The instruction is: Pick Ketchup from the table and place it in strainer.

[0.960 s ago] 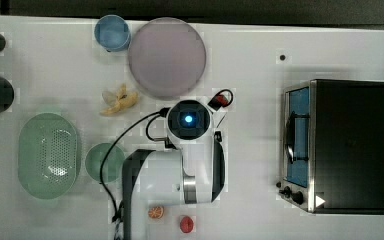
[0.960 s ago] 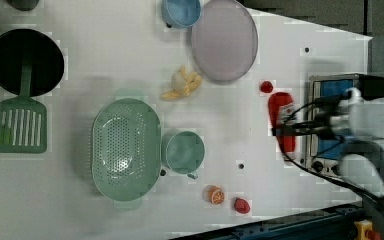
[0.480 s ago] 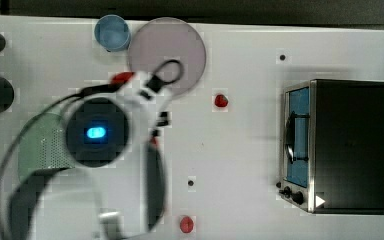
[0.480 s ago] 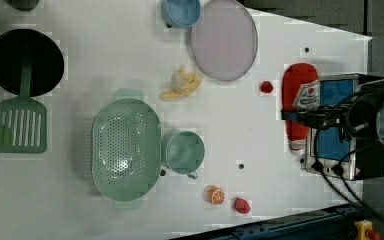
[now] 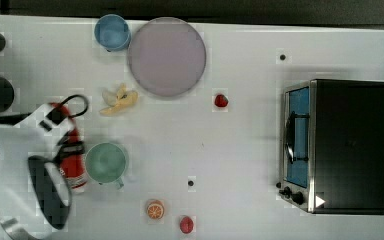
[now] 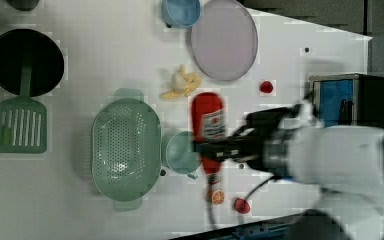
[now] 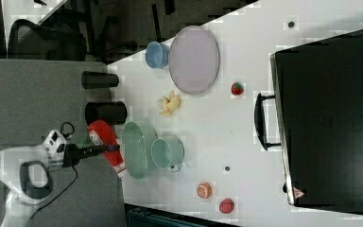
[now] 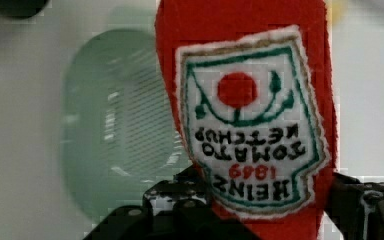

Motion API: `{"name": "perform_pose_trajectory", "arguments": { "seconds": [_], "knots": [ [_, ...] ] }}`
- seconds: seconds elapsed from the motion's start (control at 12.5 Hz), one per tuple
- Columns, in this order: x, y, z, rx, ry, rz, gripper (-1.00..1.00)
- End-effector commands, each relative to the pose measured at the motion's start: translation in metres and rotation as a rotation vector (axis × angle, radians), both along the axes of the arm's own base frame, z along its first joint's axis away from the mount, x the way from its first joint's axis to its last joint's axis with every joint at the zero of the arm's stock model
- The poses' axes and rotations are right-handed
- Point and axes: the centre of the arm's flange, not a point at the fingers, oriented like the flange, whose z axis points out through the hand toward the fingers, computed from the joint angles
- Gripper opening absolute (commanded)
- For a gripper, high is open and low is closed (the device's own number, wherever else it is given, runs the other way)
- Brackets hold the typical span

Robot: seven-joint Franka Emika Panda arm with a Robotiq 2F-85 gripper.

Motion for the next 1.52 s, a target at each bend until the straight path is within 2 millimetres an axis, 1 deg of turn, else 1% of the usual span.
{"name": "perform_pose_trajectory", "arguments": {
  "seconds": [0.08,0.16,0.32,0.4,0.48,0.56,0.64,0.72,0.8,0.88,1.04,1.12,1.2,1.36,1.52],
  "knots": [
    [-0.001,0.032,-0.044,0.078,0.02,-0.215,0.26],
    [0.0,0.044,-0.061,0.119,0.017,-0.229,0.26],
    [0.001,0.058,-0.1,0.176,0.037,-0.259,0.26],
    [0.0,0.062,-0.12,0.19,0.056,-0.263,0.34],
    [-0.001,0.067,-0.139,0.204,0.074,-0.267,0.54],
    [-0.002,0.073,-0.152,0.22,0.082,-0.267,0.76],
    [0.002,0.078,-0.155,0.244,0.074,-0.273,0.98],
    [0.003,0.081,-0.151,0.25,0.071,-0.272,1.0],
    [0.006,0.085,-0.137,0.26,0.059,-0.294,1.0],
    [0.008,0.088,-0.118,0.261,0.049,-0.334,1.0],
    [0.01,0.084,-0.069,0.229,0.03,-0.4,1.0],
    [0.01,0.076,-0.044,0.191,0.026,-0.409,1.0],
    [0.011,0.064,-0.017,0.145,0.023,-0.413,1.0],
    [0.014,0.03,0.035,0.039,0.039,-0.444,1.0],
    [0.015,-0.008,0.079,-0.057,0.076,-0.49,1.0]
  ]
}}
